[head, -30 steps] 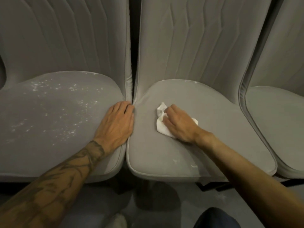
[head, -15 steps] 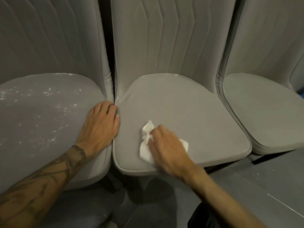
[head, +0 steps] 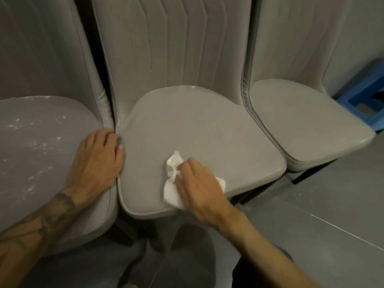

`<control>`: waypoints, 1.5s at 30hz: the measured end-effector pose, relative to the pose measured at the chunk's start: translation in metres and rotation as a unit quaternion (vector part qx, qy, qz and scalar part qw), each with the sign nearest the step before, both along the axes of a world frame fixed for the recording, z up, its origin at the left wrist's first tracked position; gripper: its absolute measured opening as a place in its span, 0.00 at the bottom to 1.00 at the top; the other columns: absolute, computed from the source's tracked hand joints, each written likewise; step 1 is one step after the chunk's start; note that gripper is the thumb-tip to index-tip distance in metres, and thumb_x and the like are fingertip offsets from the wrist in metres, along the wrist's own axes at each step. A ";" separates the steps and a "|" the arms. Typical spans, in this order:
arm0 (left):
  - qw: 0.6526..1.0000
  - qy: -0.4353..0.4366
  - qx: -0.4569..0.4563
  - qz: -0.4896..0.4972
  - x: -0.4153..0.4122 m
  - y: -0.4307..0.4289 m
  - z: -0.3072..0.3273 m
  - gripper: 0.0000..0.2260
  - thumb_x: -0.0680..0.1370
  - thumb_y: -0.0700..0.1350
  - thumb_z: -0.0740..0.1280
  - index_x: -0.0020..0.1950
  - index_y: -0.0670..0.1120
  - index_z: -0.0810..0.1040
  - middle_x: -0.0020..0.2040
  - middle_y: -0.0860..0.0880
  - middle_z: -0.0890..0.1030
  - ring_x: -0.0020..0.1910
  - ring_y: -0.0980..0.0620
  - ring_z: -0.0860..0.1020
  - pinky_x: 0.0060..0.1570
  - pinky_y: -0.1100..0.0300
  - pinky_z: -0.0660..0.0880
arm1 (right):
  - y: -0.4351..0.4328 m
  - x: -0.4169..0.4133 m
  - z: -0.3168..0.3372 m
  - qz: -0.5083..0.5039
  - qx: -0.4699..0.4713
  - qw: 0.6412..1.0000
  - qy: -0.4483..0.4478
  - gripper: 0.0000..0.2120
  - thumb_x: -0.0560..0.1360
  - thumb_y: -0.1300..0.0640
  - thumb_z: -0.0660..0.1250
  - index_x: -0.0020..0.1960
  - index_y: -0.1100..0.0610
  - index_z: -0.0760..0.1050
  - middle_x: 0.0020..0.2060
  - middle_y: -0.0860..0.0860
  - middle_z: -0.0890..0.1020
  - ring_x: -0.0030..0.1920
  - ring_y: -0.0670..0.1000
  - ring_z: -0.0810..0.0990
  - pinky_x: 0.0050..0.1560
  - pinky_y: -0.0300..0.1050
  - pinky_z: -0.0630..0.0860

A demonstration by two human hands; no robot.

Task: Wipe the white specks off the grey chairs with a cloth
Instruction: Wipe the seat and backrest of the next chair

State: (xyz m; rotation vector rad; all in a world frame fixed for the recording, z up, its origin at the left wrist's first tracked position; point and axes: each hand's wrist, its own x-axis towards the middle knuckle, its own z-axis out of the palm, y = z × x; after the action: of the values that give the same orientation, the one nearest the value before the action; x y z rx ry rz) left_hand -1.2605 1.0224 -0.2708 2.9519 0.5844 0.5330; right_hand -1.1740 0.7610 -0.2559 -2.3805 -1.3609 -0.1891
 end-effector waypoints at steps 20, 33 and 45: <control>0.999 -0.025 0.024 -0.020 0.001 0.001 -0.004 0.15 0.83 0.47 0.56 0.60 0.38 0.76 0.61 0.36 0.75 0.56 0.34 0.74 0.57 0.38 0.72 | -0.073 0.074 0.007 -0.143 -0.041 0.988 -0.041 0.11 0.83 0.59 0.53 0.51 0.63 0.71 0.47 0.60 0.74 0.43 0.61 0.72 0.43 0.60 0.70; 1.000 -0.016 0.009 -0.003 0.004 0.000 -0.003 0.15 0.83 0.47 0.56 0.59 0.39 0.76 0.61 0.38 0.76 0.57 0.37 0.74 0.58 0.41 0.70 | 0.017 -0.036 -0.011 -0.073 0.000 0.996 -0.058 0.09 0.83 0.57 0.50 0.47 0.54 0.67 0.43 0.53 0.70 0.41 0.54 0.66 0.39 0.49 0.57; 0.999 -0.011 0.028 -0.017 -0.027 0.005 0.006 0.12 0.84 0.44 0.57 0.59 0.40 0.77 0.59 0.38 0.77 0.56 0.38 0.76 0.58 0.44 0.70 | 0.073 -0.091 -0.008 -0.029 -0.022 0.999 0.002 0.06 0.81 0.55 0.54 0.48 0.54 0.68 0.46 0.53 0.72 0.43 0.54 0.69 0.42 0.52 0.67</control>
State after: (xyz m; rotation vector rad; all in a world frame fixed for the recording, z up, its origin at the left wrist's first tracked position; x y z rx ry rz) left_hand -1.2876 1.0276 -0.2648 2.9985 0.5242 0.5867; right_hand -1.2646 0.8335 -0.2636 -2.4569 -1.3067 -0.1714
